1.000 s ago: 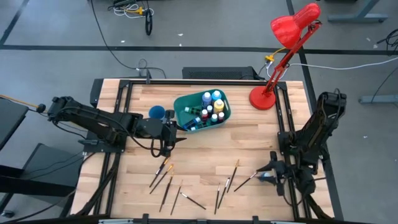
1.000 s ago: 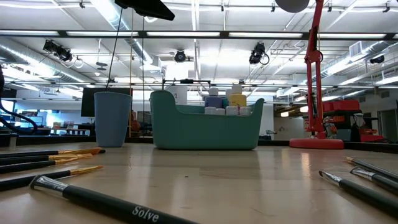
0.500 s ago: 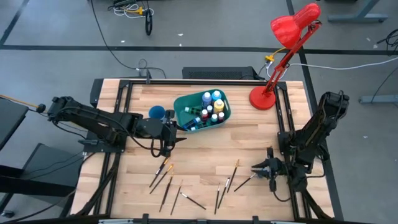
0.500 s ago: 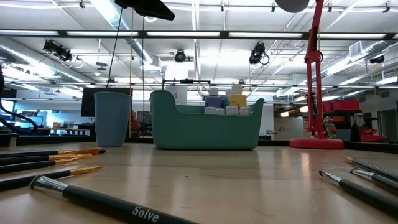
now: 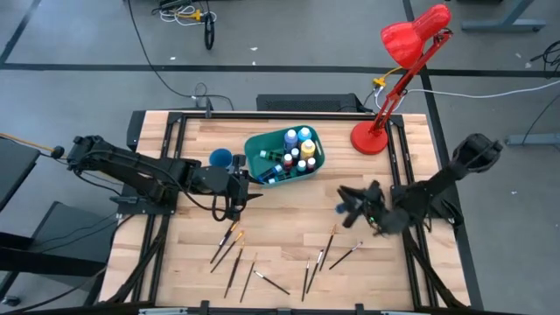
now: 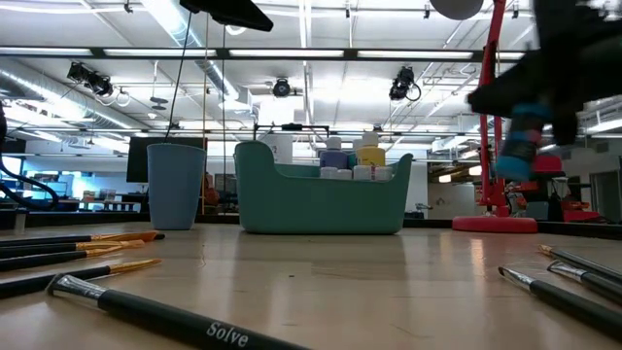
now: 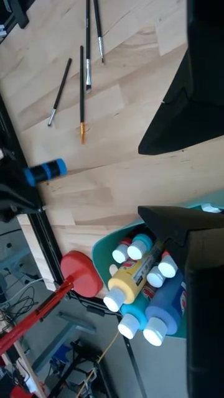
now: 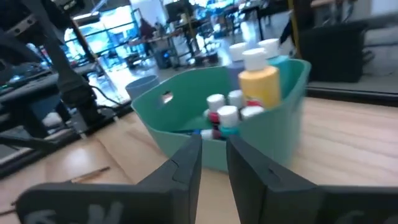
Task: Pick & Place Paint Supplies
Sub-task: Put the small blue paint bottle into the green bin
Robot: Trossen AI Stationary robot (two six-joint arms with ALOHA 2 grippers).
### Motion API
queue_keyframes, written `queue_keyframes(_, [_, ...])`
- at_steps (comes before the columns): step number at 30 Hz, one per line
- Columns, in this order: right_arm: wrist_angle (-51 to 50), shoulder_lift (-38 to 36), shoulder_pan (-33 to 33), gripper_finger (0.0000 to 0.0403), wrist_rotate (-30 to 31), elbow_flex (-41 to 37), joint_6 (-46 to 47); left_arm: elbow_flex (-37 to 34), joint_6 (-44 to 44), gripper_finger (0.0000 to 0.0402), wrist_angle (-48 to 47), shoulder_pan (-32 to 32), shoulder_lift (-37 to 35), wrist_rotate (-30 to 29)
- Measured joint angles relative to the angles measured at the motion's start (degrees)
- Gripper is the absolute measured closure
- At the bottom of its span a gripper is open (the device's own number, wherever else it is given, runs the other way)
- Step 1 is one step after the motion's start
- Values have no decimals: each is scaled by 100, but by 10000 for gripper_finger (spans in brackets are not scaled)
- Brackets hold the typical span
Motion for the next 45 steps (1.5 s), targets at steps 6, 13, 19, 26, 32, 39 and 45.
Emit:
queue_keyframes(6, [466, 74, -1480, 331, -1821, 868, -1182, 0, 98, 248, 5, 0, 0, 1])
queue_keyframes(13, [283, 1278, -2442, 331, -2556, 2846, -2638, 0, 94, 248, 2, 0, 2, 2])
queue_keyframes(19, [-18, 2909, -3045, 331, -2867, 4418, -2742, 0, -27, 248, -29, 1, 2, 9])
queue_keyframes(26, [-1394, 4011, -3306, 330, -2323, 5703, -2515, -11, -42, 248, -409, 9, 4, -63])
queue_keyframes(32, [-1647, 4338, -3437, 331, -2535, 5822, -1498, -15, -328, 248, -876, 7, 15, -389])
queue_keyframes(39, [-1726, 4446, -3501, 329, -2060, 5644, -1404, 16, -541, 248, -1538, -10, -10, -903])
queue_keyframes(45, [-1914, 4428, -3550, 331, -2209, 5646, -1205, 13, -645, 248, -2174, -2, -342, -2382])
